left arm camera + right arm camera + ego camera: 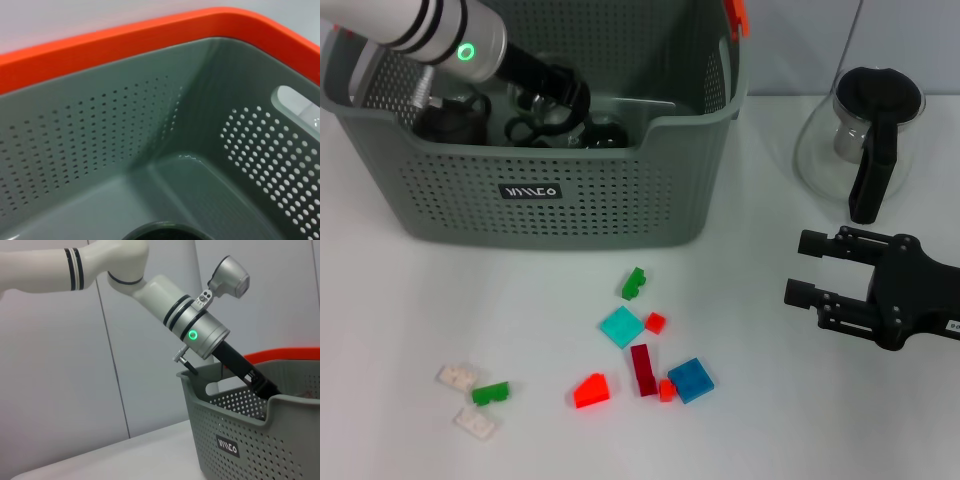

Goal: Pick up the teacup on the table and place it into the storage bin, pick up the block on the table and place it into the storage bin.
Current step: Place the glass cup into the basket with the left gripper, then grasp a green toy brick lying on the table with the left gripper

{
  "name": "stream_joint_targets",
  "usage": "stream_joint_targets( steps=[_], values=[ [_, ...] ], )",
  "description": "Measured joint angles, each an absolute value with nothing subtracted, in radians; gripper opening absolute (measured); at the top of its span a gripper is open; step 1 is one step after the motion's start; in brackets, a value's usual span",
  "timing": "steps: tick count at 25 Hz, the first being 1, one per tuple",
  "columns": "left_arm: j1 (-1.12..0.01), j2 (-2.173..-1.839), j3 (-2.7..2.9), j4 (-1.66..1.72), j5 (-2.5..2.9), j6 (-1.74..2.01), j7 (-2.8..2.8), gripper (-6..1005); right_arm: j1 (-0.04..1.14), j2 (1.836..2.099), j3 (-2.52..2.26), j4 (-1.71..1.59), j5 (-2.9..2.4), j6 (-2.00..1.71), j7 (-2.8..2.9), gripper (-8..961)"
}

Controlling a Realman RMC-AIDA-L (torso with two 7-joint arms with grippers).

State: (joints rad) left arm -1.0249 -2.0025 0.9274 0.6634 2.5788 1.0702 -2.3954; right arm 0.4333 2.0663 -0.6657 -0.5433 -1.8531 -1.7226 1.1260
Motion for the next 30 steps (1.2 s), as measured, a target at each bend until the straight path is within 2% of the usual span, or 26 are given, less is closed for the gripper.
stream_joint_targets(
  steps=[10,13,18,21,23,30],
  values=[
    [-1.018,-2.009,0.922,0.683,2.569,1.081,-2.402,166,0.43,2.065,-0.672,-0.543,-1.853,-1.725,1.126,674],
    [-1.014,-2.013,0.918,0.704,2.563,1.093,-2.404,395,0.428,2.065,-0.671,-0.543,-1.853,-1.725,1.126,673],
    [-0.974,-2.02,0.911,0.813,2.52,1.151,-2.411,509,0.427,2.065,-0.668,-0.543,-1.853,-1.73,1.126,673],
    [-0.938,-2.026,0.889,0.889,2.466,1.183,-2.409,510,0.426,2.064,-0.666,-0.543,-1.853,-1.731,1.126,674],
    [-0.874,-2.034,0.823,0.979,2.306,1.253,-2.323,511,0.425,2.063,-0.666,-0.543,-1.853,-1.731,1.126,674],
    [-0.731,-2.036,0.571,0.98,1.873,1.553,-2.017,514,0.425,2.063,-0.666,-0.543,-1.853,-1.732,1.126,674]
  ],
)
